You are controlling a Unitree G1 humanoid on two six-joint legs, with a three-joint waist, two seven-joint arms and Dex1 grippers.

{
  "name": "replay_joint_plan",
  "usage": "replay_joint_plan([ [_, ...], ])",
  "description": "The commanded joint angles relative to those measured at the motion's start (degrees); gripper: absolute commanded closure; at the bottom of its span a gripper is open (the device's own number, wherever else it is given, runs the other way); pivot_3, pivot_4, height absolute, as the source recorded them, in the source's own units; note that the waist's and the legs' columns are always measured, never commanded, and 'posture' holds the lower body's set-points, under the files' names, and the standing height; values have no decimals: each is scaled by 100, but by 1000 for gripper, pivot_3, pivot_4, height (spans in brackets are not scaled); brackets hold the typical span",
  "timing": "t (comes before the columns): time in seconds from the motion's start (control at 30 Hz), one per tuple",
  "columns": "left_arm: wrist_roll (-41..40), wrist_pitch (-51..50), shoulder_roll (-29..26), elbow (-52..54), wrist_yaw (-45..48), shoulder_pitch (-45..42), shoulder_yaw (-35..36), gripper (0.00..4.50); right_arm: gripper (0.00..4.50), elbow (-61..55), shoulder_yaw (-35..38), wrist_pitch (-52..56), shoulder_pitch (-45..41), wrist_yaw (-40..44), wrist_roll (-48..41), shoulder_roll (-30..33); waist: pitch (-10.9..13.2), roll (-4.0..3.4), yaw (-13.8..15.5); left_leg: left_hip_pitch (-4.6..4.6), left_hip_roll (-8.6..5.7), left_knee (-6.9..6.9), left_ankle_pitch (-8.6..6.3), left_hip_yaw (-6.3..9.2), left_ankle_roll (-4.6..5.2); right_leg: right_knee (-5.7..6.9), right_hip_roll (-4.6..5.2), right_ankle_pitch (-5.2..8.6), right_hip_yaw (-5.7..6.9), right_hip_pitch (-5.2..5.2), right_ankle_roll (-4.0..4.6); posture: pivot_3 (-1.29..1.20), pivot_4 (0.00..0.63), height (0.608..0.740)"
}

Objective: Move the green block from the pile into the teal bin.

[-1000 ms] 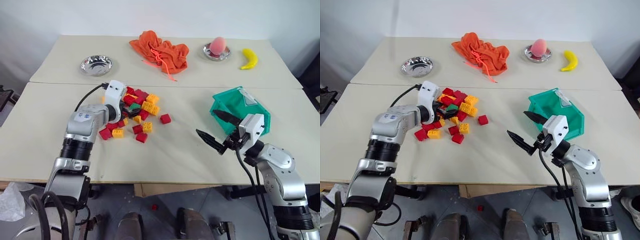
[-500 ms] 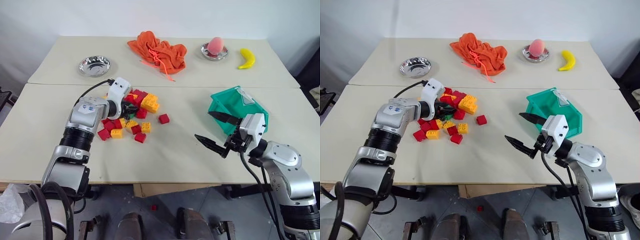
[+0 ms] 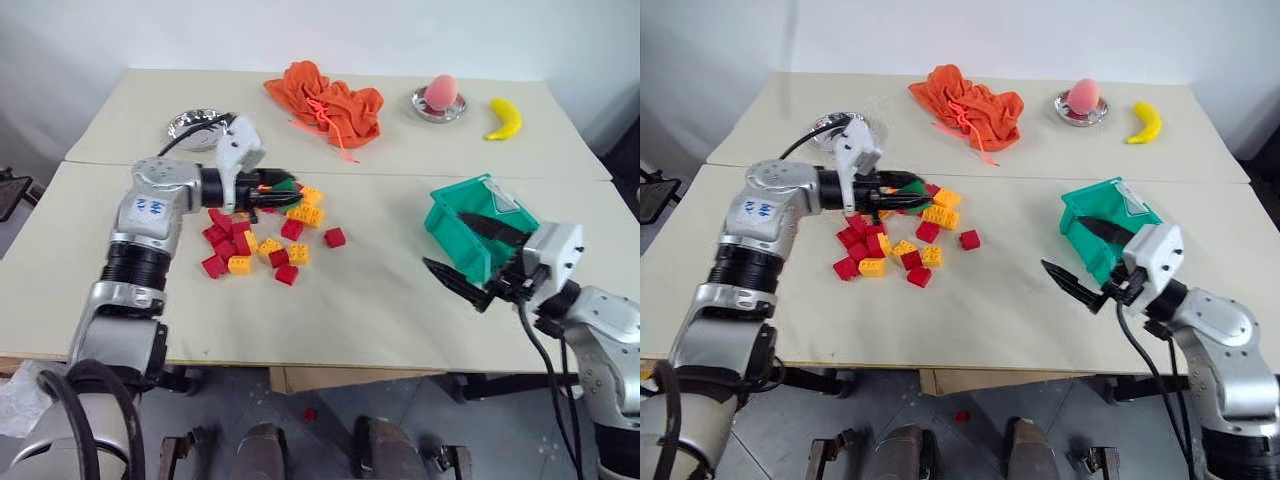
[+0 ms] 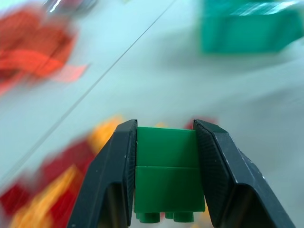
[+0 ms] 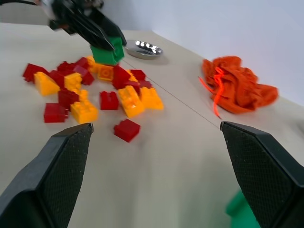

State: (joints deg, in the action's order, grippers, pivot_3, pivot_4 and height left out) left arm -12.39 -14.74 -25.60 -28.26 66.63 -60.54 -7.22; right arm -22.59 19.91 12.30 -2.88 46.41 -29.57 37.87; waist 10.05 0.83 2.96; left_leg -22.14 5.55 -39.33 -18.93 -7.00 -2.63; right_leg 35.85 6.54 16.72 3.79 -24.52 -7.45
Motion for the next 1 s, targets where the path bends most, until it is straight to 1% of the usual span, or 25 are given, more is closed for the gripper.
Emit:
replay_joint_plan([
  [0.03, 270, 791, 554, 11, 435, -167, -627, 3035, 0, -426, 598, 99, 365, -180, -138, 137, 0, 0, 11, 0, 0, -1, 0, 0, 1, -1, 0, 0, 0, 1, -1, 0, 150, 740],
  [0.13, 992, 1663, 1250, -714, 116, -283, -1262, 3035, 0, -566, 903, 149, 859, -195, -100, 169, 1, 1, 45, 2, -1, -5, -1, 2, 1, -4, -1, -2, 1, 6, -3, 0, 150, 740],
  [0.2, 1333, 1858, 1682, -1128, -193, -393, -1516, 3035, 0, -662, 1083, 200, 1163, -209, -136, 156, 1, 1, 19, -2, -2, -9, -1, 0, 3, -14, 0, -4, -1, 6, -8, 0, 150, 740],
  [0.3, 1494, 2063, 2147, -1619, -373, -456, -1616, 3035, 0, -844, 1256, 321, 1421, -344, -281, 83, 1, 1, -13, -1, -1, -7, -2, 0, 4, -16, -1, -4, -2, 4, -7, 0, 150, 740],
  [0.37, 1643, 2322, 2348, -1974, -513, -483, -1659, 2311, 0, -1002, 1257, 356, 1547, -421, -287, 57, 0, 1, -28, 0, -1, -7, -2, 0, 4, -22, -1, -4, -3, 4, -7, 0, 150, 740],
  [0.43, 1640, 2514, 2483, -2182, -684, -525, -1522, 1805, 0, -1139, 1226, 398, 1616, -498, -297, 36, 0, 0, -32, 3, -1, -8, -2, 3, 5, -27, -1, -3, -4, 4, -6, 0, 150, 740],
  [0.5, 1256, 2617, 2569, -2161, -637, -517, -1121, 1168, 0, -1210, 1215, 456, 1680, -534, -305, 40, 1, 0, -15, 2, -1, -9, -3, 5, 6, -27, 0, -3, -4, 4, -6, 0, 150, 740],
  [0.6, 802, 2555, 2422, -2017, -111, -427, -719, 262, 0, -1190, 1239, 542, 1772, -497, -319, 124, 0, 0, 6, -3, -1, -16, -6, 6, 11, -21, 1, -4, -4, 4, -6, 0, 150, 740],
  [0.63, 704, 2442, 2332, -1975, 23, -399, -613, 44, 0, -1171, 1247, 573, 1782, -474, -326, 156, 0, -1, 7, -3, -1, -17, -7, 6, 12, -21, 1, -3, -4, 4, -6, 0, 150, 740],
  [0.67, 606, 2438, 2231, -1945, 109, -367, -488, 44, 0, -1151, 1243, 642, 1787, -441, -336, 220, 0, -1, 6, -3, -1, -17, -7, 6, 12, -21, 1, -4, -4, 4, -6, 0, 150, 740],
  [0.73, 195, 2451, 1860, -1744, 472, -194, -71, 44, 0, -1116, 1106, 855, 1707, -284, -357, 484, -1, -4, -24, -3, -1, -18, -7, 6, 12, -20, 0, -4, -4, 4, -6, 0, 150, 740],
  [0.83, -240, 2595, 1251, -1240, 1156, 279, 298, 44, 0, -1035, 637, 1253, 1392, -117, -297, 947, -2, -6, -117, 2, 1, -16, -7, 11, 12, 2, -2, -2, -5, 3, -3, 0, 150, 740],
  [0.9, -439, 2573, 887, -898, 1332, 637, 504, 44, 0, -916, 281, 1436, 1029, -101, -203, 1158, -2, -7, -148, 3, 1, -15, -6, 16, 12, 7, -2, -1, -5, 3, -2, 0, 150, 740],
  [0.97, -638, 2323, 525, -428, 1412, 1027, 690, 44, 0, -724, -68, 1567, 643, -20, -68, 1380, -2, -7, -149, 1, 1, -19, -7, 16, 12, 6, -1, -1, -4, 4, -2, 0, 150, 740],
  [1.0, -715, 2101, 149, -45, 1521, 1398, 791, 44, 0, -563, -367, 1700, 334, 151, 16, 1603, -2, -7, -151, 0, 0, -23, -7, 17, 12, 7, 0, -1, -4, 4, -2, 0, 150, 740],
])
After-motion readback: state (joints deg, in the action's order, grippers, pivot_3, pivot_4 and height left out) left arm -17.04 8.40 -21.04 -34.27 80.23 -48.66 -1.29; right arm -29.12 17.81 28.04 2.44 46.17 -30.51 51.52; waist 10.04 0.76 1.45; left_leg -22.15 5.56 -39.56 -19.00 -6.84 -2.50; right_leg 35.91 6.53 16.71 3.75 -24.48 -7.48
